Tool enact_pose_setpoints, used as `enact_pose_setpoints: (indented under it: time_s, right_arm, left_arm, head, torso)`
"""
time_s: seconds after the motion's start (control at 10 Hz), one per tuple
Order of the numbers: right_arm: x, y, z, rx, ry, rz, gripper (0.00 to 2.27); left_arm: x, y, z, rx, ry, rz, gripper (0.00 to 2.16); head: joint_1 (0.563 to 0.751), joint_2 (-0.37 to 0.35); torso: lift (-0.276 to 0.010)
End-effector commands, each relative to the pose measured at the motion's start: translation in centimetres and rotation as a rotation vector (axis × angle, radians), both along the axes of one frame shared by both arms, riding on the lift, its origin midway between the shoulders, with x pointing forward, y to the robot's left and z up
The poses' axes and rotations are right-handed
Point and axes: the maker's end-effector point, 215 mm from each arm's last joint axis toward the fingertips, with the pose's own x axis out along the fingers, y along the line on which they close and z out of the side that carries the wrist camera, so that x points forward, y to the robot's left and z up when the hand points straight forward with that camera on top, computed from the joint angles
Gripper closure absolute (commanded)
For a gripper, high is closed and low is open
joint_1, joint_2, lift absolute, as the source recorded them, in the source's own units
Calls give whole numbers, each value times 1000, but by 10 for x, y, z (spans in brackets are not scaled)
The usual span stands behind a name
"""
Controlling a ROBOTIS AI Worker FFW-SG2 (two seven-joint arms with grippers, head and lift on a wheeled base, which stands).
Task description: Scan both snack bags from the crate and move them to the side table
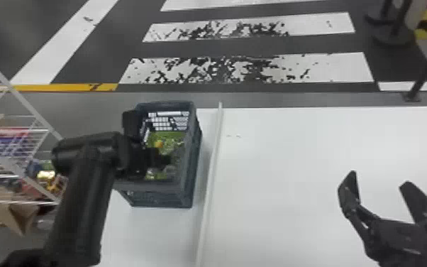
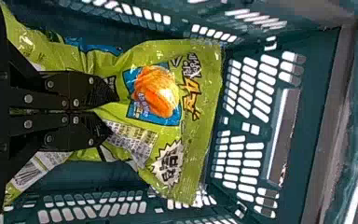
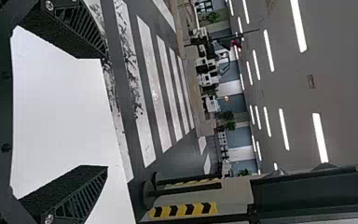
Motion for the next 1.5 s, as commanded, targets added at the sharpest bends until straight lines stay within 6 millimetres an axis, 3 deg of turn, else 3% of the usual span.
enact_pose_setpoints:
  time_s: [0.0,0.5,1.1,1.4]
  right_arm:
    - [-1,0,-1,1,3,0,73]
    - [-5,-1,2,0,0,-5,76]
    - [-6,-2,10,7,-14,-13,76]
    - [-9,-9,16,4,-26,-27,76]
  left_arm:
    - [0,-4,20,10,-43,-2,1892]
    - [0,-15,59,53,-127,-12,1892]
    - [-3,0,95,171,-207,21,1892]
    - [-4,-8,121,173,-254,13,1892]
  head:
    - [695,199]
    - [695,187]
    - [695,195]
    - [695,198]
  torso:
    - [-29]
    - [-29]
    - [-29]
    - [-29]
